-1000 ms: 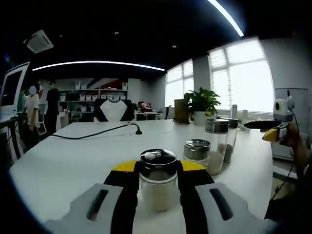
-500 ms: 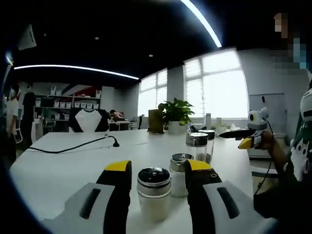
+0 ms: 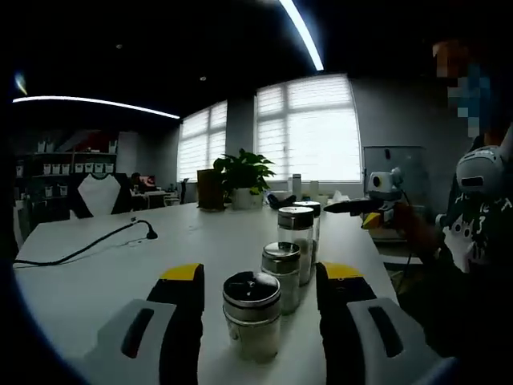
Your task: Rotate the seasoning bottle until the label or dispensing opening points toward the visible target arrow and the bottle remains upright within the marked orientation range
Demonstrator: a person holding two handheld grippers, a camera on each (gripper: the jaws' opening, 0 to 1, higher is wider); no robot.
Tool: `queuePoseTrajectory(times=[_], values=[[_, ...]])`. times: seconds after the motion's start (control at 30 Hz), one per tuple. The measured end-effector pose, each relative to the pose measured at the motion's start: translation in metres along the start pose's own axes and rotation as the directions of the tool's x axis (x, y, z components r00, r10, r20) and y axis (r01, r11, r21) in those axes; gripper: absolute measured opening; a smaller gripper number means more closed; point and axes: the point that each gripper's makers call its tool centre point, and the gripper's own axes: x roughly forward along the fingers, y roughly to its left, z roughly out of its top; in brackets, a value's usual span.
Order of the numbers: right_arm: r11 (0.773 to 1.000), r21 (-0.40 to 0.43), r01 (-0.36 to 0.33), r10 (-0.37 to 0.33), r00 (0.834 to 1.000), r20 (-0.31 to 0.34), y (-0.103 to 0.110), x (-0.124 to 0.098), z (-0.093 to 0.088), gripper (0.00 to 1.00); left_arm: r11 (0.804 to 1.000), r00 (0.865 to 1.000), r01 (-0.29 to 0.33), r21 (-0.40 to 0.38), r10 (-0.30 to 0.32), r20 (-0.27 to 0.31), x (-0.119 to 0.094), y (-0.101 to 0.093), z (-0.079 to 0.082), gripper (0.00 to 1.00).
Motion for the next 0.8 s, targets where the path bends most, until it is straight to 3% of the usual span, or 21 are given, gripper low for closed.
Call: queuePoseTrajectory(times=[0.13, 0.33, 0.6, 0.8], values=[[1.0, -0.003, -0.003, 0.003, 1.0, 0.002, 0.001, 0.0, 0.001, 0.99, 0.998, 0.996, 0.069, -0.011, -0.069, -0.047, 0.002, -0.002, -0.007, 0.62], [1.0, -0.002, 0.002, -0.002, 1.0, -0.003, -0.001, 0.0, 0.0, 0.99, 0.996, 0.992, 0.089, 0.01, -0.088, -0.091, 0.005, 0.002, -0.015, 0.59], [1.0, -0.005, 0.001, -0.001, 1.0, -0.003, 0.0, 0.0, 0.0, 0.99, 0.99, 0.985, 0.142, -0.017, -0.143, -0.097, 0.005, -0.001, -0.022, 0.59], [1.0, -0.003, 0.006, -0.006, 1.0, -0.004, -0.001, -0.001, 0.0, 0.99, 0.987, 0.984, 0.159, -0.028, -0.161, -0.073, 0.005, 0.002, -0.021, 0.52]])
